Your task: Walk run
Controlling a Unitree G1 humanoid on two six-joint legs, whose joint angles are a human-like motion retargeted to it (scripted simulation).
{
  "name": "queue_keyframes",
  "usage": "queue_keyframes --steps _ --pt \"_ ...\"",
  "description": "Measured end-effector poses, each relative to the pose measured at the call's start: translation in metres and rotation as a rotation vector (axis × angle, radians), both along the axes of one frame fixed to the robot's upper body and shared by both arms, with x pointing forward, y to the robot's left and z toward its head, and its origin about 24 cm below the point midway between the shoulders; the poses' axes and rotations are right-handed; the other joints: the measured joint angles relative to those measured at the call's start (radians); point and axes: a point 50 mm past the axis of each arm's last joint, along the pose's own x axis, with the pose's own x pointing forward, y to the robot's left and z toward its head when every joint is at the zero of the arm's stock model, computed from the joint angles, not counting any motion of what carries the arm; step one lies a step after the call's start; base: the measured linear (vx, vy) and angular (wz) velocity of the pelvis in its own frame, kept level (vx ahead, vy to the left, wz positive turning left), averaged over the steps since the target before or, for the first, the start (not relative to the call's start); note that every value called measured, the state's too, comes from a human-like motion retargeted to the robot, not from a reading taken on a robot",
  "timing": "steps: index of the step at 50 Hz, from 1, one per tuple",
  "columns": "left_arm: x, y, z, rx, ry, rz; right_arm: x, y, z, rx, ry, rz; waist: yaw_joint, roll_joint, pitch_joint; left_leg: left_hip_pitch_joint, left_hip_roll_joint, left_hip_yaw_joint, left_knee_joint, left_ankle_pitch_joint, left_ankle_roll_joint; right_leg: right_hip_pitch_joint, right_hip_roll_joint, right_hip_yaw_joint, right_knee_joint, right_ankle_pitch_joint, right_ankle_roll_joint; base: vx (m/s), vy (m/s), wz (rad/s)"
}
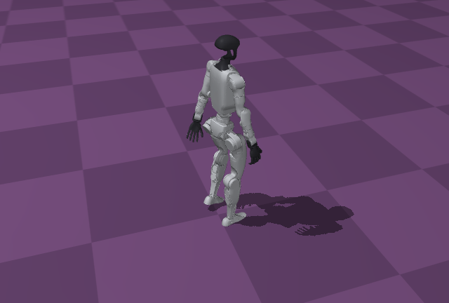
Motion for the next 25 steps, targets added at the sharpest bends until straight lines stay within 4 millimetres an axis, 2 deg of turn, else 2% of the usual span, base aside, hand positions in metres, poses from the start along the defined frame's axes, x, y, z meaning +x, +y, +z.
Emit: queue_keyframes --steps 2,5,8,10,12,14,16,18,20,22,25 --pt "0.005 -0.006 -0.002 -0.01 -0.021 0.038 0.014 -0.006 0.005 -0.021 -0.039 0.031 0.016 0.016 0.012 -0.026 -0.026 -0.025 -0.144 0.001 0.03 0.025 0.03 -0.01 -0.005 -0.023 -0.012 0.38 -0.12 0.49" --pt "0.016 -0.013 -0.005 -0.037 -0.049 0.074 0.028 -0.014 0.01 -0.054 -0.069 0.061 0.035 0.035 0.033 -0.043 -0.027 0.033 -0.355 -0.002 0.073 0.065 0.064 -0.047 -0.009 -0.057 -0.024 0.37 -0.08 0.5" --pt "0.026 -0.016 -0.007 -0.064 -0.095 0.074 0.029 -0.02 0.013 -0.078 -0.071 0.067 0.051 0.043 0.043 -0.044 -0.07 0.106 -0.515 -0.02 0.078 0.103 0.091 -0.082 -0.015 -0.086 -0.035 0.49 -0.07 0.49" --pt "0.033 -0.015 -0.008 -0.074 -0.123 0.061 0.026 -0.019 0.012 -0.074 -0.057 0.071 0.044 0.044 0.042 -0.043 -0.085 0.173 -0.572 -0.056 0.062 0.122 0.098 -0.115 -0.012 -0.107 -0.036 0.52 -0.1 0.63" --pt "0.036 -0.013 -0.009 -0.067 -0.133 0.044 0.021 -0.016 0.009 -0.051 -0.03 0.085 0.036 0.044 0.039 -0.031 -0.08 0.251 -0.585 -0.078 0.072 0.136 0.105 -0.147 -0.001 -0.126 -0.035 0.46 -0.1 0.51" --pt "0.038 -0.01 -0.009 -0.042 -0.134 0.034 0.012 -0.01 0.006 -0.022 0.003 0.109 0.039 0.043 0.032 -0.009 -0.068 0.307 -0.574 -0.081 0.09 0.151 0.116 -0.159 0.01 -0.136 -0.029 0.53 -0.12 0.15" --pt "0.037 -0.006 -0.009 -0.007 -0.13 0.037 0.0 -0.003 0.001 0.004 0.042 0.137 0.049 0.027 0.014 0.012 -0.071 0.334 -0.561 -0.07 0.148 0.162 0.11 -0.155 0.022 -0.133 -0.013 0.78 -0.15 -0.14" --pt "0.035 -0.002 -0.008 0.025 -0.122 0.051 -0.018 0.004 -0.004 0.018 0.086 0.155 0.057 0.01 -0.008 0.021 -0.104 0.286 -0.578 -0.012 0.214 0.173 0.098 -0.156 0.04 -0.117 0.015 0.63 -0.13 -0.12" --pt "0.032 0.002 -0.007 0.048 -0.106 0.079 -0.039 0.011 -0.008 0.027 0.136 0.161 0.051 -0.011 -0.034 0.038 -0.146 0.228 -0.602 -0.026 0.265 0.181 0.073 -0.17 0.07 -0.076 0.059 0.8 -0.11 0.0" --pt "0.033 0.006 -0.007 0.058 -0.094 0.114 -0.06 0.019 -0.011 0.04 0.183 0.139 0.05 -0.021 -0.045 0.058 -0.14 0.246 -0.592 -0.055 0.25 0.181 0.05 -0.181 0.131 0.02 0.126 0.65 -0.05 -0.1" --pt "0.047 0.013 -0.008 0.062 -0.117 0.136 -0.089 0.026 -0.012 0.085 0.236 0.045 0.05 0.008 -0.032 0.089 -0.131 0.169 -0.576 -0.101 0.25 0.163 0.047 -0.169 0.264 0.231 0.244 0.58 -0.01 0.32"
